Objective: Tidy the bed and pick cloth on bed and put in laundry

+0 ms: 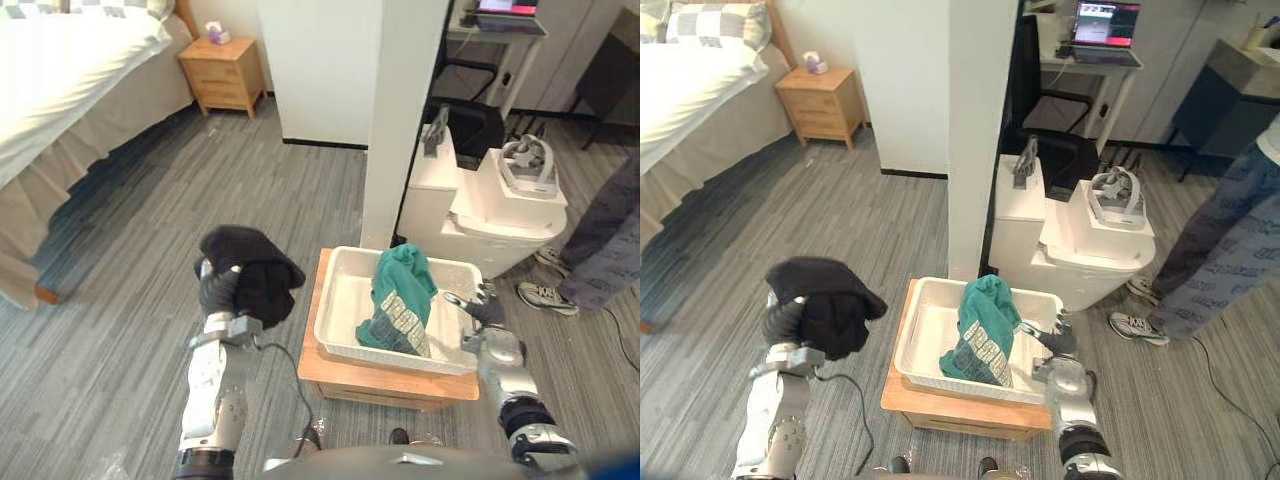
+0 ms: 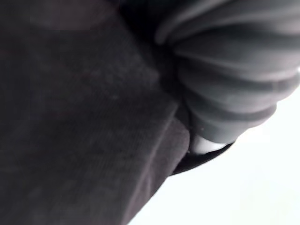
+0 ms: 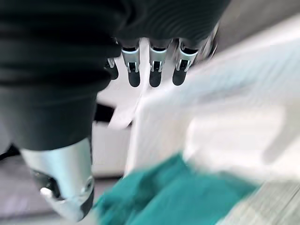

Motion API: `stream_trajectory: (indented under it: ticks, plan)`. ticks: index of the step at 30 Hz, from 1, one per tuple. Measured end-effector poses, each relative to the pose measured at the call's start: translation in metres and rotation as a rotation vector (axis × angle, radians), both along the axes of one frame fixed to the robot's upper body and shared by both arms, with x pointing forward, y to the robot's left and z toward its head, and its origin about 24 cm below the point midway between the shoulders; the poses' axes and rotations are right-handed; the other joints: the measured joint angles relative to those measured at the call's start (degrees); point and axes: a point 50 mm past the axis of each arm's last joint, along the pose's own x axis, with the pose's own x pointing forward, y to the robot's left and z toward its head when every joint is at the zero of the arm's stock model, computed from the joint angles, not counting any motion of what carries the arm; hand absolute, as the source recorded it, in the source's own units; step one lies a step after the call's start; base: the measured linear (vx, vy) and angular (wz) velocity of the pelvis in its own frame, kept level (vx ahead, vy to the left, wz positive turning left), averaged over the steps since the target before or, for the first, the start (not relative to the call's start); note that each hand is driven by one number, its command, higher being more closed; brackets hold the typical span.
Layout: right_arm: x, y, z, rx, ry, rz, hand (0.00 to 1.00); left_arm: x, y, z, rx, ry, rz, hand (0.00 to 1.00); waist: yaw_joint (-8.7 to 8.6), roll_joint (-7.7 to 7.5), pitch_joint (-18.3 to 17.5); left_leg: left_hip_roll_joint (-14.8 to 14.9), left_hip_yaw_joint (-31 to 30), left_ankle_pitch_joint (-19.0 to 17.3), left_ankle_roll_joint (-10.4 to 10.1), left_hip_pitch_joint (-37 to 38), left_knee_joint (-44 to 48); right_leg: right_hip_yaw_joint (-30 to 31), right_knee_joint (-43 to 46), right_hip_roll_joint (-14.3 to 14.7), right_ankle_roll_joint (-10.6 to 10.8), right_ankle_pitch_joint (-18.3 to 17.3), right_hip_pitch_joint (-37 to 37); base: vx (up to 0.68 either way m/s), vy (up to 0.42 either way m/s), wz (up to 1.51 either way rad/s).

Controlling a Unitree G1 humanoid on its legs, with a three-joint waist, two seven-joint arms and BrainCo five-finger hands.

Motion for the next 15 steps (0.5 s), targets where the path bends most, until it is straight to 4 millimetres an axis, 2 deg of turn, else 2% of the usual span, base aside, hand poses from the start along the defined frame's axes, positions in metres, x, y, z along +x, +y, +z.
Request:
stream_trajectory:
  ticks: [4, 7, 9, 13, 15]
  plan:
    - [-0.026, -0.014, -0.013, 0.016, 0.064, -0.079, 0.0, 0.01, 0.006, 0.022, 0.019, -0.081, 0.027, 1.0, -0.56, -0.17, -0.9, 0.3, 1.5, -0.1, 0.2, 0.1, 0.0, 1.6, 0.0, 0.4, -0.2, 0.4, -0.7, 0.0, 0.007, -0.21]
    - [-0.055, -0.017, -0.031, 0.057, 0.143, -0.143, 0.0, 0.021, 0.007, 0.042, 0.047, -0.15, 0.019, 1.0, -1.68, -0.36, -1.7, 0.6, 2.4, -0.1, 0.2, 0.2, 0.0, 2.4, 0.0, 0.7, -0.4, 0.7, -1.0, -0.01, -0.003, -0.12]
    - [-0.063, -0.016, -0.034, 0.064, 0.162, -0.15, 0.0, 0.024, 0.006, 0.048, 0.058, -0.171, 0.011, 1.0, -1.82, -0.28, -2.0, 0.7, 3.1, -0.1, 0.2, 0.3, 0.0, 3.1, 0.0, 0.9, -0.4, 1.0, -1.3, -0.01, -0.003, -0.2]
    - [-0.091, -0.006, -0.05, 0.14, 0.214, -0.214, 0.0, 0.037, -0.009, 0.072, 0.097, -0.243, -0.071, 1.0, -2.1, -0.32, -3.1, 1.2, 5.5, -1.1, -0.2, 1.2, -0.1, 5.0, 0.0, 1.3, -0.5, 1.3, -1.2, -0.01, 0.0, -0.25]
    - [-0.102, 0.001, -0.055, 0.168, 0.235, -0.228, 0.0, 0.042, -0.017, 0.076, 0.105, -0.247, -0.109, 1.0, -2.67, -0.36, -4.3, 1.8, 8.0, -1.4, 0.0, 1.3, -0.1, 5.1, 0.0, 1.4, -0.6, 1.2, -1.2, -0.01, 0.001, -0.08]
